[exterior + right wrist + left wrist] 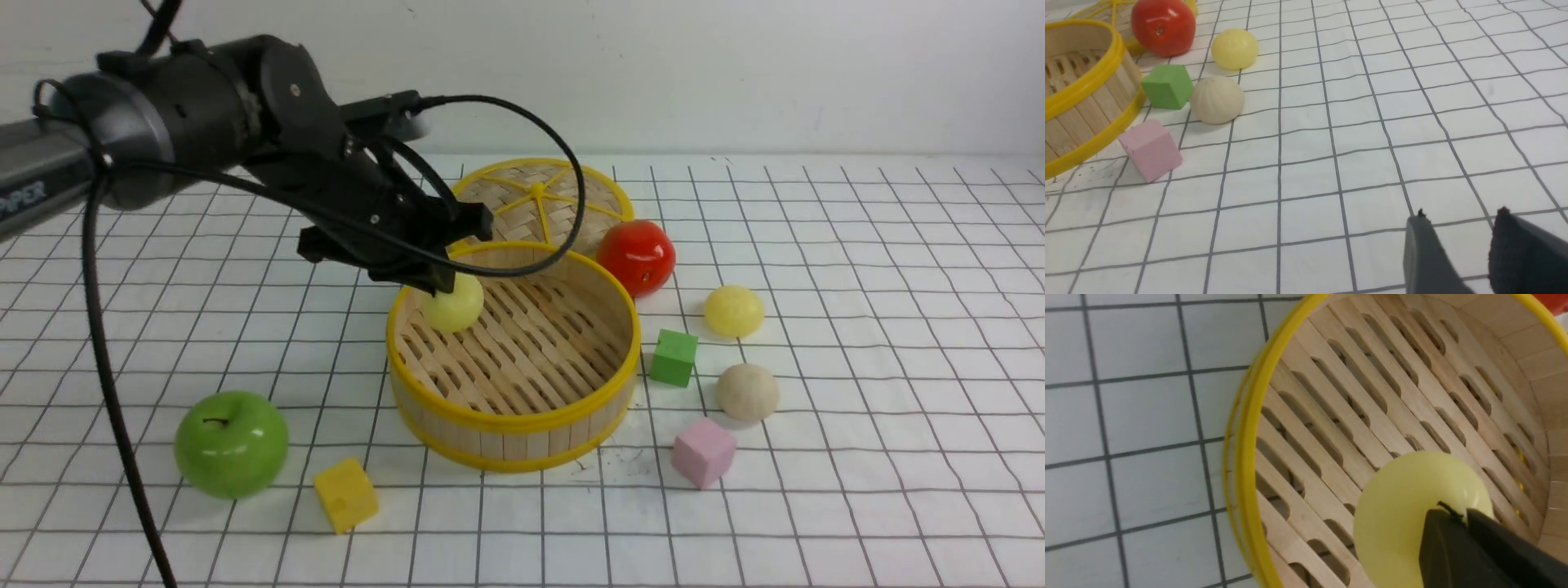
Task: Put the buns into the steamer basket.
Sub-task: Use the left arm to put the steamed stuffed bun into the steamer, then use the right arm to grab a steamed stuffed bun
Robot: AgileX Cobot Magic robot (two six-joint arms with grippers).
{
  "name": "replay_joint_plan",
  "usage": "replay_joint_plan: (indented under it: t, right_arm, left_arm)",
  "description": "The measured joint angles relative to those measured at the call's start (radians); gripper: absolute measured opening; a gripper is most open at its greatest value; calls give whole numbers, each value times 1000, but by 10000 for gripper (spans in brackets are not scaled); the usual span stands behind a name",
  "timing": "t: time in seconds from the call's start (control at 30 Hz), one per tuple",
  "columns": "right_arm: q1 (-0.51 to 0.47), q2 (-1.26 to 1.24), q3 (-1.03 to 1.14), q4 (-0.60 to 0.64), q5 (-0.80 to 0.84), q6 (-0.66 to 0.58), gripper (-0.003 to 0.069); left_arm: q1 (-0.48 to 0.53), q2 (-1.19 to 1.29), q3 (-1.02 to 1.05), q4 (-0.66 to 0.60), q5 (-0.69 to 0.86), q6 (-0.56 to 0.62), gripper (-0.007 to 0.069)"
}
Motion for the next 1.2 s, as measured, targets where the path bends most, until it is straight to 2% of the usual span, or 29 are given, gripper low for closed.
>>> replay_joint_plan:
  t: [0.17,0.33,0.47,0.5,0.57,0.6,0.7,0.97,1.2]
  right_arm:
    - [0,0,0,0,0,0,241]
    - [0,0,0,0,0,0,241]
    - [0,0,0,0,0,0,241]
    - [0,0,0,0,0,0,241]
    - [0,0,0,0,0,0,241]
    - [0,0,0,0,0,0,241]
    - [0,0,0,0,0,0,241]
    - [0,0,0,0,0,0,241]
    - [0,0,0,0,0,0,241]
  left_arm:
    - [-2,52,1,1,-32,-13,-3]
    - [-2,78,4,9,-39,-51,45]
    - [-2,72,4,13,-36,-57,146]
    - [-2,72,4,13,-36,-57,151]
    - [-2,62,4,17,-24,-57,226]
    - [-2,62,4,17,-22,-57,226]
    - [-2,22,4,31,20,-57,296]
    - [-2,-141,4,96,150,-60,303]
    - [-1,-437,4,207,308,-64,269]
